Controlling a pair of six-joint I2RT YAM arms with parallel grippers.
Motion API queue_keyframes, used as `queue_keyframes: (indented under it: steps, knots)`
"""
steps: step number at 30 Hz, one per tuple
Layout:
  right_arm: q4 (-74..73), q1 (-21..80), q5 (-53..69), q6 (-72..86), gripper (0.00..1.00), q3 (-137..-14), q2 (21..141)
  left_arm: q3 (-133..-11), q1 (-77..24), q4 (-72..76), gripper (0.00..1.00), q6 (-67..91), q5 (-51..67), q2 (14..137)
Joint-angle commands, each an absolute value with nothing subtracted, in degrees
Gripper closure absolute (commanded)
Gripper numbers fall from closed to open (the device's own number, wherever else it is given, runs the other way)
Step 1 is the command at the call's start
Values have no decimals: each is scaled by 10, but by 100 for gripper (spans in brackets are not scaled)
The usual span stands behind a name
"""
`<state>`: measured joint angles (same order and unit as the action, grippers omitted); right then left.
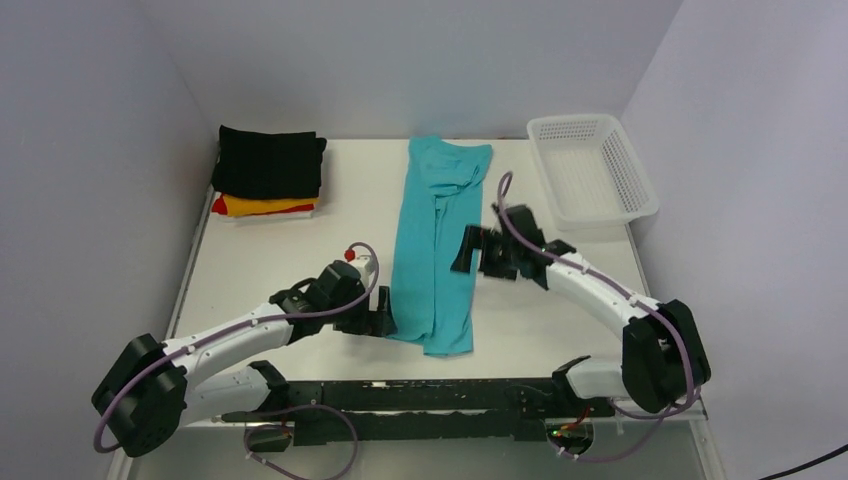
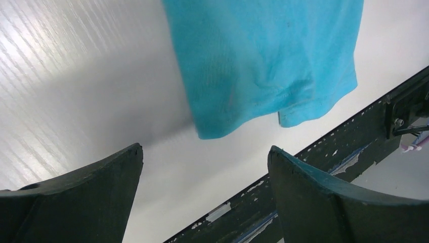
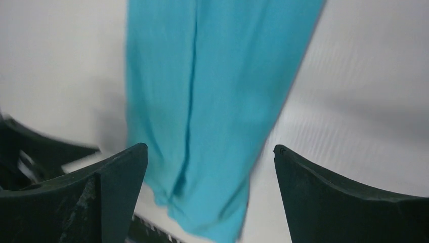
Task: Fold and stack the t-shirts
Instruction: Grab the bottom of the folded rectangular tshirt with both arms
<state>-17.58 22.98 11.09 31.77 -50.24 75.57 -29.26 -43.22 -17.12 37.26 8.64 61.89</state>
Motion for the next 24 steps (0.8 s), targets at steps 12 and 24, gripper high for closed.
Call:
queue_keyframes:
  steps: [12,24]
  knots:
    - [-165,418,165,473,28,-274,683,-258,-431,-51,32,408,154,709]
    - [-149,436,140,520,61,-240,689,-263,-431,-49,88,404,126,760]
